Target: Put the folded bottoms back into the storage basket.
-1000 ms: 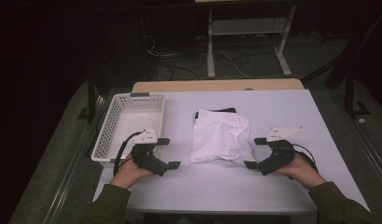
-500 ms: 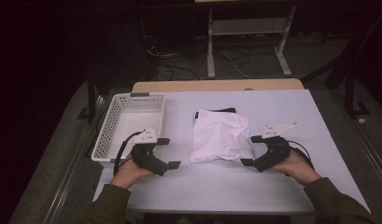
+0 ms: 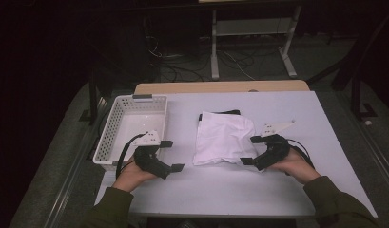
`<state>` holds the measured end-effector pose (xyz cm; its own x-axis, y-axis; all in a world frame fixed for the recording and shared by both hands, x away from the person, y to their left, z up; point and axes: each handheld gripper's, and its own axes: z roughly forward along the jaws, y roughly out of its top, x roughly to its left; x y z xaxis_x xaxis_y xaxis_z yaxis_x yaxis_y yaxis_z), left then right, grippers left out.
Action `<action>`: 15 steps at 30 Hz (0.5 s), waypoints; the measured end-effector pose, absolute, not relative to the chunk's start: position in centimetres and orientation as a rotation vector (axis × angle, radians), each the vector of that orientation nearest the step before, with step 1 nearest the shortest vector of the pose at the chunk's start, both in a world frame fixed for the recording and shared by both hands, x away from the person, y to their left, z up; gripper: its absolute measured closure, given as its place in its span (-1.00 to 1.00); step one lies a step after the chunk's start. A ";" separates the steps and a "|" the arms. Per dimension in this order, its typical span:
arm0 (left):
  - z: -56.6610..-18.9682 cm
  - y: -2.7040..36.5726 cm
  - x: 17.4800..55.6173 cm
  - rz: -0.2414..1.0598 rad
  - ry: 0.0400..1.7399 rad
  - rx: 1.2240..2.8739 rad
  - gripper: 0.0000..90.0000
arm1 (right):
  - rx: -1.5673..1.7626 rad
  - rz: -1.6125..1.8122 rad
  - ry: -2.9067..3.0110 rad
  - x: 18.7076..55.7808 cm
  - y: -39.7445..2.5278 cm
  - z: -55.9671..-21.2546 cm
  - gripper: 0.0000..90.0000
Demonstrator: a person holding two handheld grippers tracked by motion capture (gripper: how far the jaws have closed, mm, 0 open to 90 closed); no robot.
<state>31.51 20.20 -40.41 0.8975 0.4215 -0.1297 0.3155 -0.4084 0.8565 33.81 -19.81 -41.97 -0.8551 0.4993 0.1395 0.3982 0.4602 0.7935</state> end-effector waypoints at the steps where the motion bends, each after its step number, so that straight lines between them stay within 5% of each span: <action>1: -40.4 20.2 31.5 0.129 0.533 2.028 -0.99 | 0.797 1.357 2.588 33.9 -19.7 -42.0 -0.94; 15: -40.4 20.2 31.5 0.127 0.534 2.027 -0.99 | 0.764 1.353 2.636 34.9 -18.2 -42.1 -0.68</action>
<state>31.50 20.22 -40.41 0.8973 0.4213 -0.1320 0.3173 -0.4074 0.8564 34.94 -18.15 -42.11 -0.8721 0.4658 0.1502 0.3935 0.4849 0.7810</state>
